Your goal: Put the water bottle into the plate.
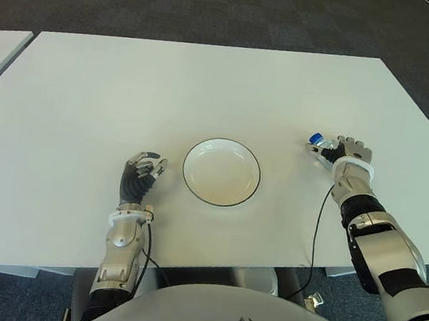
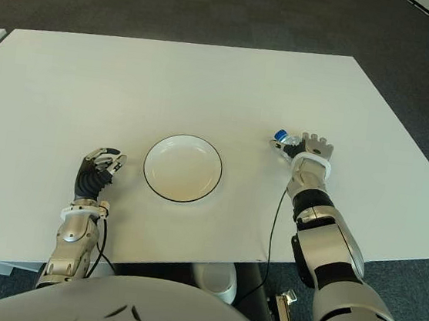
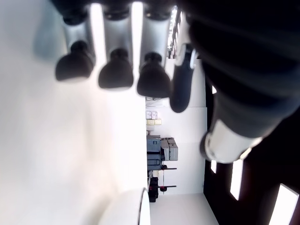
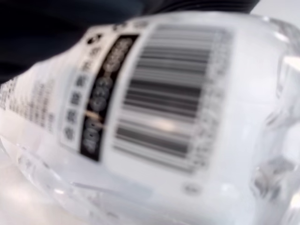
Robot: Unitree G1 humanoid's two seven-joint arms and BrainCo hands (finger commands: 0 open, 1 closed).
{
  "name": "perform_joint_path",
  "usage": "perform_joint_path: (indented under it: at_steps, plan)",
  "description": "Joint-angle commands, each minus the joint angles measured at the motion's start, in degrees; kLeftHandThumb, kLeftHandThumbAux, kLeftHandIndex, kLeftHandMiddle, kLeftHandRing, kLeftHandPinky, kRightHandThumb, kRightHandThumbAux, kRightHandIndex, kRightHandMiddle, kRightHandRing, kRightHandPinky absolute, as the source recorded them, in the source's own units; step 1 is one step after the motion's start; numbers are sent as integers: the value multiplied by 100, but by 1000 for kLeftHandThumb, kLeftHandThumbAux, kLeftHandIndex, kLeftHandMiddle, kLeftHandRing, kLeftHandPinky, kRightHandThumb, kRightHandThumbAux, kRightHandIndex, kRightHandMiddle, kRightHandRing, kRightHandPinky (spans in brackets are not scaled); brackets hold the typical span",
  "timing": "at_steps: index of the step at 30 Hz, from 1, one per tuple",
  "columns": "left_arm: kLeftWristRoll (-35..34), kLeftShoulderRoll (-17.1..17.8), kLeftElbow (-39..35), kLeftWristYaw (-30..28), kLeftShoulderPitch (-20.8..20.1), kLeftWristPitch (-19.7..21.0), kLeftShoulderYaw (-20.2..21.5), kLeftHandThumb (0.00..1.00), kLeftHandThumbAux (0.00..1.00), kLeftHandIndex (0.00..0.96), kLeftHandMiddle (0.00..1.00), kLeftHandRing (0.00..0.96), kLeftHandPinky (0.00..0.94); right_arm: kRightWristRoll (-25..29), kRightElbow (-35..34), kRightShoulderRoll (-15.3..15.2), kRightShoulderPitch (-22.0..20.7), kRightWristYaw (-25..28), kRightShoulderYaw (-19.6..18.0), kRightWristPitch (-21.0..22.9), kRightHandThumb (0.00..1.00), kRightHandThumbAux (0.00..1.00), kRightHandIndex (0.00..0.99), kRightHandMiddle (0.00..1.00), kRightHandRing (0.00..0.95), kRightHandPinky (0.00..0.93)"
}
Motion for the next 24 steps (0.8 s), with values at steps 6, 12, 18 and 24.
perform_joint_path:
  at_steps: [6,12,18,24]
  plan:
    - [-5,81,141,-77,-9,-10,-4,702,721,435,840,839,802,-62,933,684,772,578,677,109,553,214,0,0,0,0]
    - [-19,104,172,-87,-21,-19,8,702,721,436,841,839,799,-98,1018,714,749,654,824,155,546,256,0,0,0,0]
    - [-10,99,144,-42,-26,103,31,701,720,436,838,831,801,-92,1108,732,653,812,911,166,528,349,25,0,0,15]
    - [13,112,167,-35,-20,-5,22,701,720,436,843,836,813,4,1111,747,581,831,890,238,566,409,276,146,139,219]
